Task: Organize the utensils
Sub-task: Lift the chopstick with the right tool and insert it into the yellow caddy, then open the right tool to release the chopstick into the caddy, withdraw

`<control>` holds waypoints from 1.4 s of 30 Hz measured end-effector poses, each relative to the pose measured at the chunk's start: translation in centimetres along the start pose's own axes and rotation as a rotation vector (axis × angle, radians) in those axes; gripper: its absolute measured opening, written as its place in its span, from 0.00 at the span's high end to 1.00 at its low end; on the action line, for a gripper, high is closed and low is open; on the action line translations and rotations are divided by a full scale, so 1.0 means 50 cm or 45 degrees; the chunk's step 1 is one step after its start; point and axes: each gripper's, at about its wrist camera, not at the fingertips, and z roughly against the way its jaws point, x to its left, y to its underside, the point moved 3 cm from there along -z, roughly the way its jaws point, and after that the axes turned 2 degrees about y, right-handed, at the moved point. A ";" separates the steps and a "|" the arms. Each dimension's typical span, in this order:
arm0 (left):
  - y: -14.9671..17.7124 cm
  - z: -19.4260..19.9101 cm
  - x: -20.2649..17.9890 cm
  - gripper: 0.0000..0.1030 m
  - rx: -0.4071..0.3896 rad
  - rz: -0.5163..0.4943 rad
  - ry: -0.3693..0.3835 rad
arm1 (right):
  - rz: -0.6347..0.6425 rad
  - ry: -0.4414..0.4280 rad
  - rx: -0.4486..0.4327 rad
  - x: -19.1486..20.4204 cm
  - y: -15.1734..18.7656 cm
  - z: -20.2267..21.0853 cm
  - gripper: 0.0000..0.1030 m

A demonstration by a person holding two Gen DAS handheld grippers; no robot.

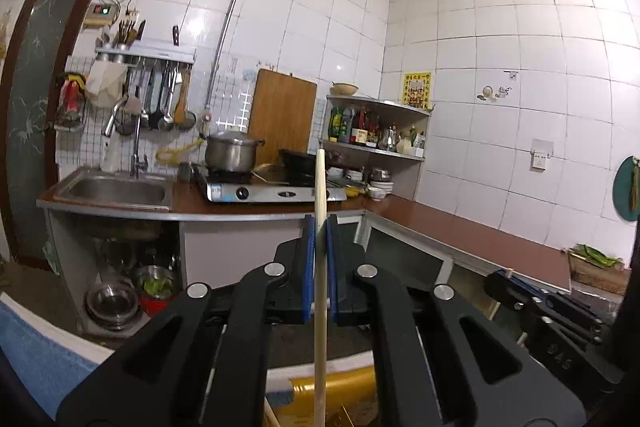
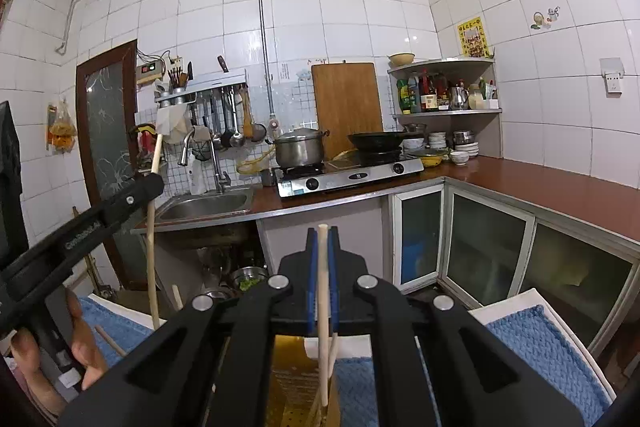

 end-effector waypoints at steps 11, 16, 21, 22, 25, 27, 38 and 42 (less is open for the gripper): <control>0.094 -0.024 0.020 0.96 0.075 -0.026 -0.021 | 0.030 -0.015 0.053 -0.001 0.052 -0.011 0.95; 0.116 0.017 0.029 0.95 0.069 -0.077 -0.057 | 0.029 -0.025 0.103 -0.005 0.096 -0.016 0.95; 0.109 0.034 0.045 0.95 0.088 -0.065 -0.053 | 0.021 -0.026 0.143 -0.008 0.125 -0.019 0.95; 0.109 0.034 0.045 0.95 0.086 -0.064 -0.057 | 0.025 -0.027 0.145 -0.008 0.129 -0.019 0.95; 0.099 0.033 0.043 0.96 0.059 -0.066 -0.073 | 0.040 -0.027 0.148 -0.004 0.138 -0.017 0.95; 0.089 0.022 0.040 0.96 0.046 -0.067 -0.070 | 0.043 -0.031 0.148 -0.001 0.139 -0.017 0.95; 0.169 0.016 0.040 0.96 0.193 -0.103 -0.072 | 0.053 -0.039 0.138 0.007 0.144 -0.016 0.95; 0.203 0.020 0.058 0.96 0.304 -0.062 -0.074 | 0.039 -0.038 0.150 0.004 0.141 -0.020 0.95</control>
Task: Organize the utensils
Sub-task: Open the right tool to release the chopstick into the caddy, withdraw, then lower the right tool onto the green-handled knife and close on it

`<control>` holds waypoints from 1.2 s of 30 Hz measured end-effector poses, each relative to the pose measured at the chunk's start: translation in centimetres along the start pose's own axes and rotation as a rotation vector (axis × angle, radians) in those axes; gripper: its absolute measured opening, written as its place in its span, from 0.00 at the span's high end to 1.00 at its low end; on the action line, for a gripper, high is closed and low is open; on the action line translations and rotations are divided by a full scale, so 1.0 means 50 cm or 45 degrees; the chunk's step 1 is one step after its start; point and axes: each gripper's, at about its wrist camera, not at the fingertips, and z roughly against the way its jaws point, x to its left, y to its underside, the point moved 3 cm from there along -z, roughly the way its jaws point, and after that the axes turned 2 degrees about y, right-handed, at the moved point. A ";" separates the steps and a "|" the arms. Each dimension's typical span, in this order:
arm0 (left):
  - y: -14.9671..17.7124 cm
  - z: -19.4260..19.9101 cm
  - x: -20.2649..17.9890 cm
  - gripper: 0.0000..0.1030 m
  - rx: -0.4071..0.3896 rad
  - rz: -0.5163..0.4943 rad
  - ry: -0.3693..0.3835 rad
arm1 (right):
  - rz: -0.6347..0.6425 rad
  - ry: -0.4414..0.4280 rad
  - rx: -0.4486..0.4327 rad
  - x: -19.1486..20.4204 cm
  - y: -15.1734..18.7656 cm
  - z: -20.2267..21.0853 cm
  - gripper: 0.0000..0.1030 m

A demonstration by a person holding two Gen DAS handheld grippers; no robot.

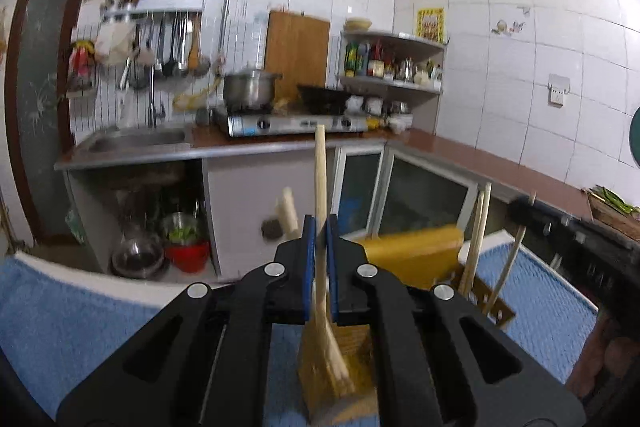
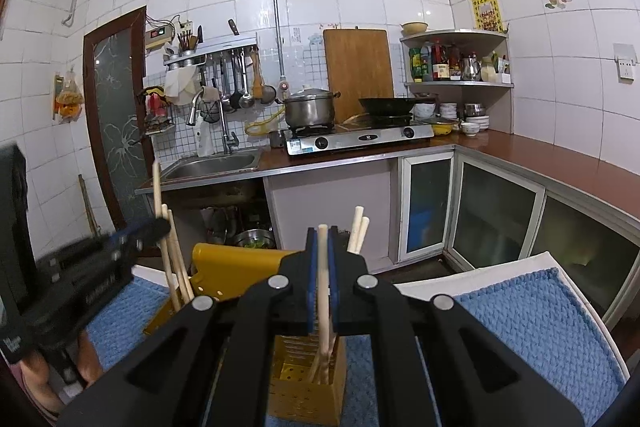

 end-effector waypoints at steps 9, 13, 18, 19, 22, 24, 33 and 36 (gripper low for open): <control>0.058 0.021 0.013 0.74 0.131 0.011 -0.055 | -0.033 -0.016 0.116 -0.010 0.009 -0.012 0.93; 0.057 0.064 0.021 0.56 0.127 0.034 -0.074 | -0.016 0.001 0.174 -0.014 0.026 -0.007 0.93; 0.053 0.135 0.045 0.30 0.135 0.095 -0.106 | -0.043 0.008 0.165 -0.027 0.028 0.032 0.49; 0.053 0.145 0.049 0.28 0.140 0.099 -0.117 | -0.037 0.017 0.163 -0.027 0.027 0.043 0.49; 0.058 0.175 0.062 0.21 0.169 0.119 -0.152 | -0.051 0.039 0.160 -0.034 0.023 0.080 0.47; 0.065 0.197 0.072 0.14 0.197 0.142 -0.167 | -0.048 0.061 0.167 -0.036 0.025 0.099 0.42; 0.145 0.219 0.067 0.05 0.378 0.127 -0.203 | 0.014 0.186 0.354 -0.029 0.113 0.126 0.32; 0.193 0.204 0.061 0.05 0.485 0.136 -0.192 | 0.006 0.216 0.482 -0.031 0.179 0.108 0.32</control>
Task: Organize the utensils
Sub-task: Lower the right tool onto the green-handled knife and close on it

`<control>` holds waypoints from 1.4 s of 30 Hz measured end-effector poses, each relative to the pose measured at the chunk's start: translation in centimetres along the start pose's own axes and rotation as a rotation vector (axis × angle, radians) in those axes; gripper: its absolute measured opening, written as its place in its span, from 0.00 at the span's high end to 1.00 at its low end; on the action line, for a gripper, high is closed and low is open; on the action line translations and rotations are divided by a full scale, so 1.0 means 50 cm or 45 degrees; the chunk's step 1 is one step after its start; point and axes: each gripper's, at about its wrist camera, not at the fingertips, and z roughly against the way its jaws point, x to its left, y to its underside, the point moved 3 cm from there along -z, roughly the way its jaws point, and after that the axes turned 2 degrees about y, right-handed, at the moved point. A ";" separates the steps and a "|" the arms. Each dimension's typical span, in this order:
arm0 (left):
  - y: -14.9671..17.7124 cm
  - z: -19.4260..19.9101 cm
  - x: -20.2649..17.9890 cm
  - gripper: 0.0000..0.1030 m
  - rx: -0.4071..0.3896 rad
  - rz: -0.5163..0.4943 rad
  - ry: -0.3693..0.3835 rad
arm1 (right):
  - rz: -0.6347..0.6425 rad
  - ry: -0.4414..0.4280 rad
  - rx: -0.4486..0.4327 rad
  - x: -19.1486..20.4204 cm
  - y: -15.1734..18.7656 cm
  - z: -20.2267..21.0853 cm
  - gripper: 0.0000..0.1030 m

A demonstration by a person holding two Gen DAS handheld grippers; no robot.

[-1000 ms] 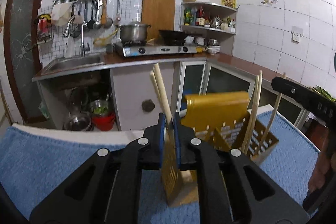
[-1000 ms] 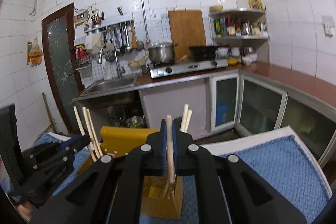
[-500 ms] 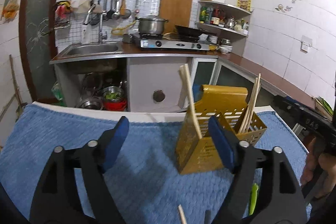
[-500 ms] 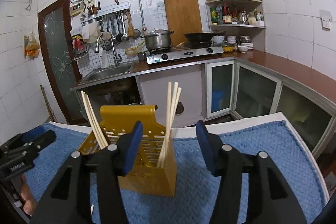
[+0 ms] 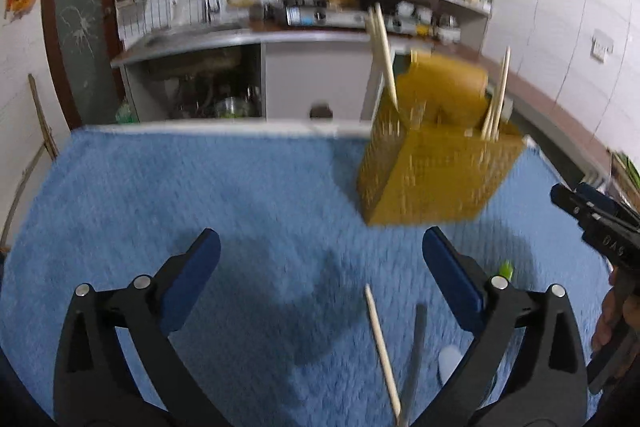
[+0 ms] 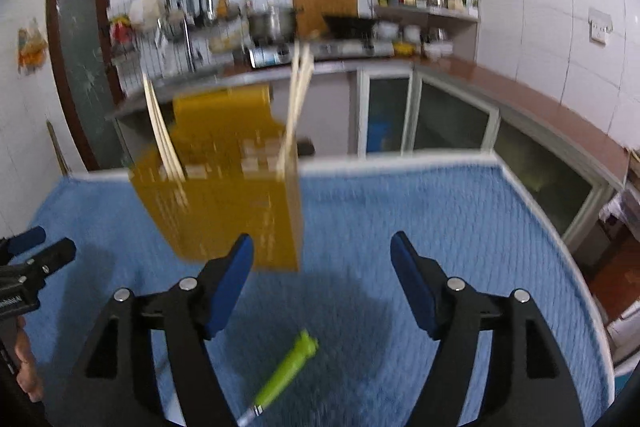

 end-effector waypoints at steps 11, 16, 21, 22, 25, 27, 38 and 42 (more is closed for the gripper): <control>0.080 -0.086 -0.026 0.06 0.255 -0.030 -0.065 | -0.101 0.041 0.254 0.000 0.107 -0.093 0.32; 0.089 -0.108 -0.026 0.31 0.326 0.018 -0.039 | -0.101 0.068 0.312 0.009 0.119 -0.121 0.35; 0.108 -0.127 -0.038 0.61 0.397 0.003 -0.019 | -0.115 0.077 0.359 0.007 0.122 -0.133 0.57; 0.108 -0.127 -0.039 0.61 0.395 0.002 -0.024 | -0.119 0.066 0.369 0.006 0.122 -0.134 0.64; 0.110 -0.132 -0.046 0.67 0.406 -0.010 -0.032 | -0.124 0.070 0.392 0.005 0.118 -0.137 0.74; 0.108 -0.137 -0.053 0.73 0.418 -0.025 -0.040 | -0.131 0.076 0.401 0.003 0.116 -0.139 0.76; 0.102 -0.123 -0.068 0.87 0.498 -0.035 -0.007 | -0.157 0.033 0.458 -0.003 0.118 -0.138 0.78; 0.101 -0.127 -0.070 0.87 0.516 -0.029 -0.010 | -0.141 0.049 0.454 0.002 0.121 -0.139 0.78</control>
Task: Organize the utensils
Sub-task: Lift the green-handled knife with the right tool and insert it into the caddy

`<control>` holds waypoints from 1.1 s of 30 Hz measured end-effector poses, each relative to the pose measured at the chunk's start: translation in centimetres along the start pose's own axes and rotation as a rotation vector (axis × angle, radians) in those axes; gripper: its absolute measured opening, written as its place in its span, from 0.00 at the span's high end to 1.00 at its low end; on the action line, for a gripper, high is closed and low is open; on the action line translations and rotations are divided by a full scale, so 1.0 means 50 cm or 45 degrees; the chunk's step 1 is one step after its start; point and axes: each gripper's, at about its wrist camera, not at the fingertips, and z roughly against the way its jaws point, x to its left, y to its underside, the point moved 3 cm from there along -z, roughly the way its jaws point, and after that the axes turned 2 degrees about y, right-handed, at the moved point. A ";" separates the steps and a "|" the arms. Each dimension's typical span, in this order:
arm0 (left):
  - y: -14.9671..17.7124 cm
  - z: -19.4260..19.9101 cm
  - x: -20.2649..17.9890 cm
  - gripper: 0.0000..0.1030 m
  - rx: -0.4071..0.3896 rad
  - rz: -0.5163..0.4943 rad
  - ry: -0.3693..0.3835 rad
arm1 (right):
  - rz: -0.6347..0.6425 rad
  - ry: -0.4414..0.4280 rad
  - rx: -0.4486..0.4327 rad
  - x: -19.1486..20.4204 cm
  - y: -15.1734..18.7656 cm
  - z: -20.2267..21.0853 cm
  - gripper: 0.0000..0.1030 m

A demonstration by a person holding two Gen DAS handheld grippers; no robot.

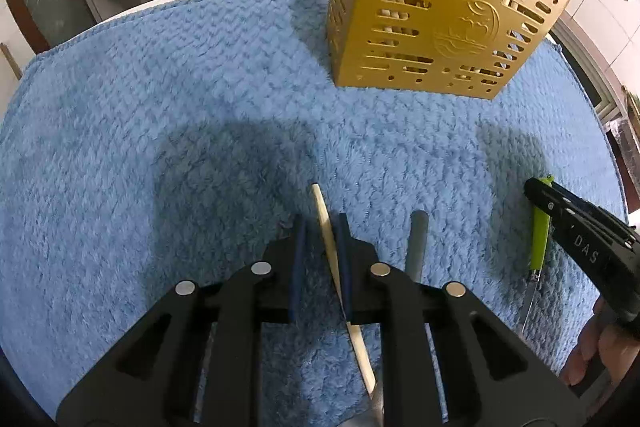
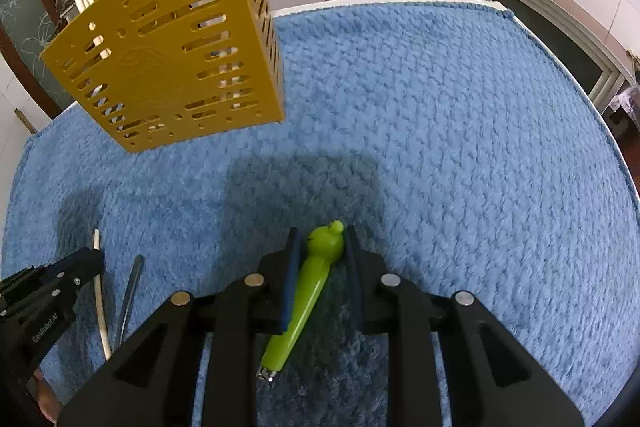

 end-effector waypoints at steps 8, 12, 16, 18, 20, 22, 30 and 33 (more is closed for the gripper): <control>-0.014 -0.013 -0.001 0.93 -0.028 -0.009 -0.012 | 0.006 -0.044 -0.044 -0.005 0.000 0.003 0.80; -0.008 0.003 0.019 0.94 -0.061 0.023 0.042 | -0.012 -0.121 -0.086 -0.022 -0.002 0.030 0.80; -0.009 0.038 0.025 0.94 -0.124 0.037 0.082 | 0.007 -0.161 -0.175 -0.028 -0.007 0.076 0.80; -0.012 0.059 0.028 0.94 -0.162 0.041 0.101 | 0.018 -0.172 -0.240 -0.031 -0.010 0.105 0.81; -0.015 0.080 0.026 0.95 -0.204 0.042 0.118 | 0.026 -0.179 -0.302 -0.033 -0.010 0.133 0.81; -0.020 0.110 0.019 0.95 -0.279 0.006 0.103 | 0.034 -0.186 -0.367 -0.036 -0.011 0.159 0.82; -0.052 0.197 0.011 0.96 -0.466 -0.053 0.128 | 0.111 -0.137 -0.605 -0.035 -0.036 0.239 0.82; -0.056 0.227 0.026 0.96 -0.524 -0.046 0.145 | 0.136 -0.124 -0.661 -0.032 -0.044 0.268 0.82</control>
